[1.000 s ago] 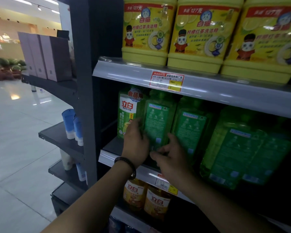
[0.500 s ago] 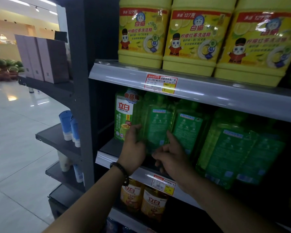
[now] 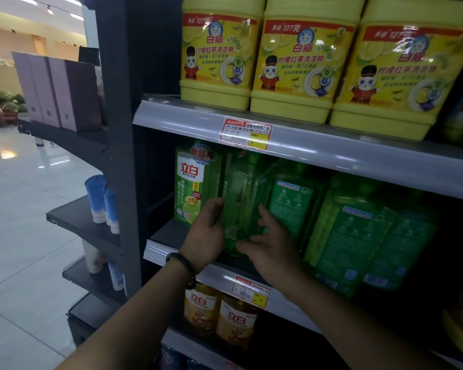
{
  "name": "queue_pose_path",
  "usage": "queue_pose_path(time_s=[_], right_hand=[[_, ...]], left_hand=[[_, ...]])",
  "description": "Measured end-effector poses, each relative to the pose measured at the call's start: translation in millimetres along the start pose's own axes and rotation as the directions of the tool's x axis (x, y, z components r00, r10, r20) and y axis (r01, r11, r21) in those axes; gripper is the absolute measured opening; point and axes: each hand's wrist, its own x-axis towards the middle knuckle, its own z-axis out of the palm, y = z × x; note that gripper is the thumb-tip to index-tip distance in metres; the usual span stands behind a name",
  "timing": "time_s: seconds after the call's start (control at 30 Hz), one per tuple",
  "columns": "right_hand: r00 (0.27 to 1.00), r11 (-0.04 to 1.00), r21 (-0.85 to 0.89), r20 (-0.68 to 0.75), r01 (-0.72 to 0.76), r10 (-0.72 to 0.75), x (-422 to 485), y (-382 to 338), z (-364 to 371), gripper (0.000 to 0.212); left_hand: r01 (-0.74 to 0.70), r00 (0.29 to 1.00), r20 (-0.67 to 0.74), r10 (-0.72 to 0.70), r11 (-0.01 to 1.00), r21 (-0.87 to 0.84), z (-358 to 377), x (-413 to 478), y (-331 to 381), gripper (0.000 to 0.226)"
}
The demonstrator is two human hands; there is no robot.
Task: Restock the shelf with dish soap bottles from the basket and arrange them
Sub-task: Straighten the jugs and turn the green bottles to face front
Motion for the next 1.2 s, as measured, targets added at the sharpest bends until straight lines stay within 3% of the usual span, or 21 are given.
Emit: queue_pose_path(time_s=[0.23,0.3,0.37,0.43,0.5,0.57,0.63,0.7,0.77,0.8,0.9,1.0,1.1,1.2], right_hand=[[0.992,0.993,-0.087,0.105,0.078,-0.068,12,11,-4,0.086],[0.994,0.981,-0.174,0.079,0.082,-0.069,16,7,-1,0.095],[0.996,0.911,-0.401,0.042,0.094,-0.085,23,3,3,0.111],[0.997,0.766,-0.64,-0.012,0.056,-0.082,28,-7,7,0.104],[0.995,0.662,-0.749,-0.079,-0.018,-0.062,29,-19,11,0.09],[0.99,0.656,-0.752,-0.133,-0.071,-0.045,31,-22,15,0.077],[0.988,0.665,-0.743,-0.142,-0.071,-0.053,27,-21,16,0.067],[0.985,0.622,-0.783,-0.117,-0.014,-0.126,21,-20,15,0.054],[0.973,0.572,-0.819,-0.08,0.058,-0.214,16,-15,12,0.032],[0.962,0.556,-0.825,-0.058,0.105,-0.268,12,-12,11,0.031],[0.917,0.487,-0.833,0.059,0.264,-0.395,-6,1,8,0.067],[0.919,0.336,-0.898,0.153,0.283,-0.364,-16,13,6,0.097],[0.897,0.195,-0.925,0.238,0.326,-0.372,-15,18,-1,0.104],[0.886,0.126,-0.916,0.322,0.381,-0.335,-10,23,-6,0.102]], left_hand=[[-0.06,0.994,-0.091,0.063,0.997,0.041,-19,-31,-3,0.032],[-0.099,0.987,-0.124,0.104,0.994,0.04,-22,-39,1,0.031],[-0.059,0.993,-0.108,0.044,0.987,-0.148,-21,-43,9,0.037],[-0.02,0.996,-0.086,-0.006,0.956,-0.291,-20,-43,16,0.037],[-0.052,0.988,-0.157,0.008,0.959,-0.279,-21,-37,16,0.03],[-0.065,0.978,-0.208,0.027,0.982,-0.178,-25,-32,7,0.022],[-0.096,0.98,-0.172,0.097,0.995,0.014,-30,-30,-5,0.027],[-0.172,0.976,-0.09,0.198,0.956,0.237,-32,-30,-18,0.046],[-0.244,0.964,-0.012,0.264,0.907,0.344,-32,-32,-23,0.063],[-0.266,0.96,0.016,0.281,0.89,0.369,-31,-33,-23,0.069],[-0.292,0.956,0.1,0.277,0.854,0.431,-26,-35,-23,0.084],[-0.288,0.958,0.159,0.24,0.801,0.525,-20,-35,-25,0.096],[-0.289,0.956,0.152,0.251,0.721,0.63,-15,-36,-29,0.099],[-0.284,0.958,0.166,0.232,0.722,0.631,-13,-36,-31,0.101]])
